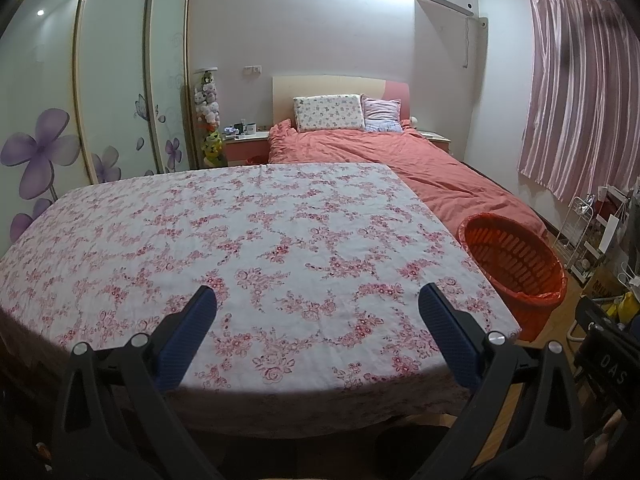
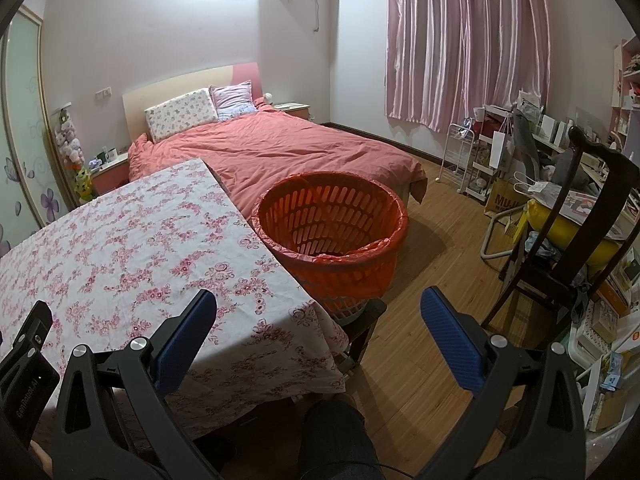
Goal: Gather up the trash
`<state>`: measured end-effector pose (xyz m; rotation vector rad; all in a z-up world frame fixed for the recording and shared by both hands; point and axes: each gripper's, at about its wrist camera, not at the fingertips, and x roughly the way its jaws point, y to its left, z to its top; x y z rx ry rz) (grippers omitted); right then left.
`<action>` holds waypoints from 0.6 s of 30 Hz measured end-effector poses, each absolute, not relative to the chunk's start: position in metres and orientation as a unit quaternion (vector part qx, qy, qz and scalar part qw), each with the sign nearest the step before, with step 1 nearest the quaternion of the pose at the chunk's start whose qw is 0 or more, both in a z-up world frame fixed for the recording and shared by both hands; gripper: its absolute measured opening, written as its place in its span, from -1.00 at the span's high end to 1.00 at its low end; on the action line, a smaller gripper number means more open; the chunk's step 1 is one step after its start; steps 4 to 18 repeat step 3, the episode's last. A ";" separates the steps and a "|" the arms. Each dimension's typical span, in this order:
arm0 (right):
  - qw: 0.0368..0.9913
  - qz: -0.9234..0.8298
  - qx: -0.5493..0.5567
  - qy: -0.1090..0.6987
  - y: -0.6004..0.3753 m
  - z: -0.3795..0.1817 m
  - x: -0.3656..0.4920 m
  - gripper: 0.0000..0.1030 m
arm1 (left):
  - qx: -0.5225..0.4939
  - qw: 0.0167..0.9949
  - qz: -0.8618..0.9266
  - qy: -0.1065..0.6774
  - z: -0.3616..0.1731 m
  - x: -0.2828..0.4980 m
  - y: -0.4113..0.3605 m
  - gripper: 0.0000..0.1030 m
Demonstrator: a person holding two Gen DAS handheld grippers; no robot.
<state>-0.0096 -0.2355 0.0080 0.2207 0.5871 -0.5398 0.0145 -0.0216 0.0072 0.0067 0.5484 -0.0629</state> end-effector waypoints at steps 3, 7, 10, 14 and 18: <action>0.916 -0.262 0.107 0.286 -0.236 0.008 -0.009 -0.96 | 0.003 0.962 -0.031 0.270 0.008 0.015 -0.022 -0.92; 0.916 -0.262 0.107 0.286 -0.236 0.008 -0.009 -0.96 | 0.003 0.962 -0.031 0.270 0.008 0.015 -0.022 -0.92; 0.916 -0.262 0.107 0.286 -0.236 0.008 -0.009 -0.96 | 0.003 0.962 -0.031 0.270 0.008 0.015 -0.022 -0.92; 0.916 -0.262 0.107 0.286 -0.236 0.008 -0.009 -0.96 | 0.003 0.962 -0.031 0.270 0.008 0.015 -0.022 -0.92; 0.916 -0.262 0.107 0.286 -0.236 0.008 -0.009 -0.96 | 0.003 0.962 -0.031 0.270 0.008 0.015 -0.022 -0.92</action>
